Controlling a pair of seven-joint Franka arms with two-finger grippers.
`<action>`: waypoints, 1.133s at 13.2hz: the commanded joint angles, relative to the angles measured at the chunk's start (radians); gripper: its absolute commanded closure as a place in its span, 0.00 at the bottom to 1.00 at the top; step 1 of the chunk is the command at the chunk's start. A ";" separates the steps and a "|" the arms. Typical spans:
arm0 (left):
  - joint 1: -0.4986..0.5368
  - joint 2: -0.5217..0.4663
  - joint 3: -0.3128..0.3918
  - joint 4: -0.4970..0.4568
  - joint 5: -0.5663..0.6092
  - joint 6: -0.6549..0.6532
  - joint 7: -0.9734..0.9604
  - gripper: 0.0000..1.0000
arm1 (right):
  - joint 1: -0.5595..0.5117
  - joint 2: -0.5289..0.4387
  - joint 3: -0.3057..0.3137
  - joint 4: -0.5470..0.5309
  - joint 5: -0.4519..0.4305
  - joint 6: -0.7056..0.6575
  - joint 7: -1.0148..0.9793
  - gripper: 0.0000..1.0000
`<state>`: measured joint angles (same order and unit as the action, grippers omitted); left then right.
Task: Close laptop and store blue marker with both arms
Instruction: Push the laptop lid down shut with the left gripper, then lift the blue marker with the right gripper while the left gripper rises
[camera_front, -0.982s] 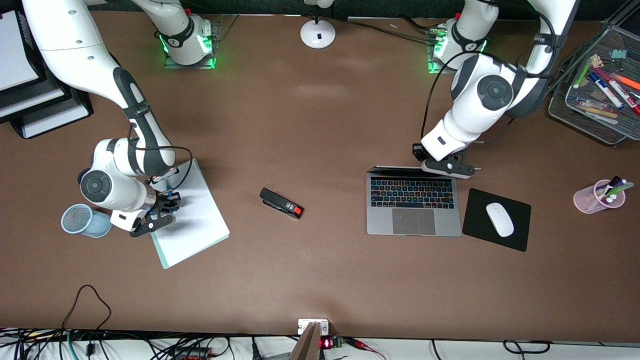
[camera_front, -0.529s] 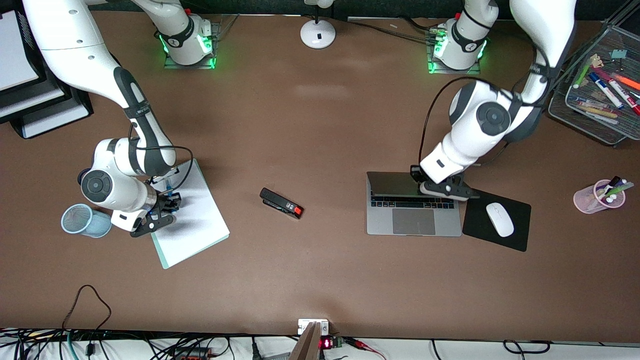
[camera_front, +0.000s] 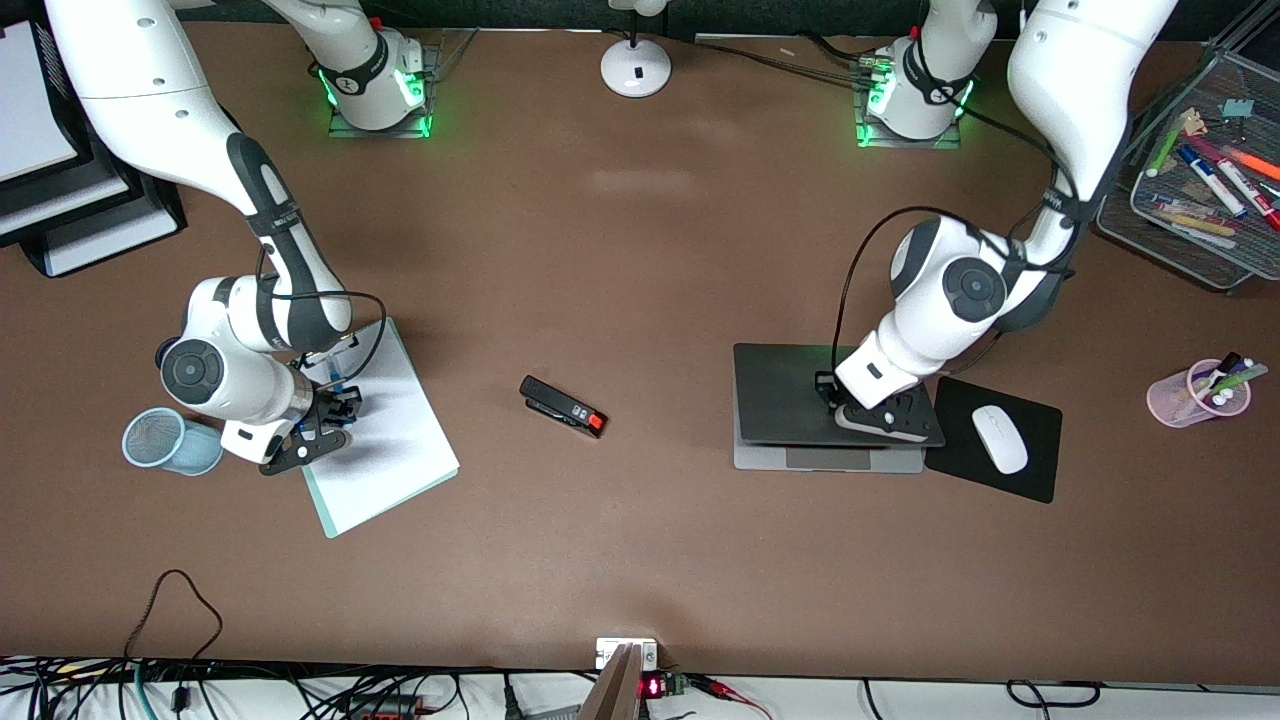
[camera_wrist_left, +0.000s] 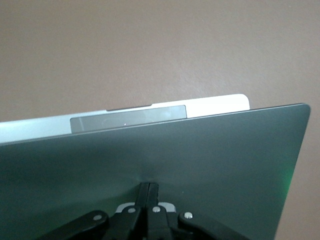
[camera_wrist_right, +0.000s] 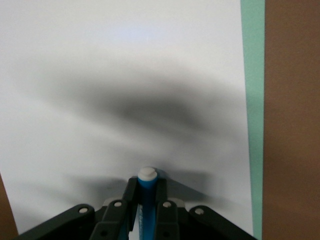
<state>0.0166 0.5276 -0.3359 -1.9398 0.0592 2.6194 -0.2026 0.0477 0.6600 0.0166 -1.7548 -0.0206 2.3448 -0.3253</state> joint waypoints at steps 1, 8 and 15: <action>-0.012 0.080 0.024 0.033 0.030 0.080 0.006 1.00 | 0.000 -0.019 0.003 -0.019 -0.004 0.005 -0.006 0.92; -0.006 0.106 0.026 0.051 0.062 0.099 0.003 1.00 | 0.026 -0.098 0.005 -0.014 -0.001 -0.038 -0.006 0.95; -0.003 -0.003 0.026 0.051 0.068 -0.077 0.003 1.00 | -0.006 -0.318 0.003 -0.008 -0.004 -0.039 -0.337 0.95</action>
<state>0.0146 0.5954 -0.3134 -1.8838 0.1010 2.6384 -0.2000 0.0696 0.4130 0.0182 -1.7442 -0.0209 2.3230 -0.5263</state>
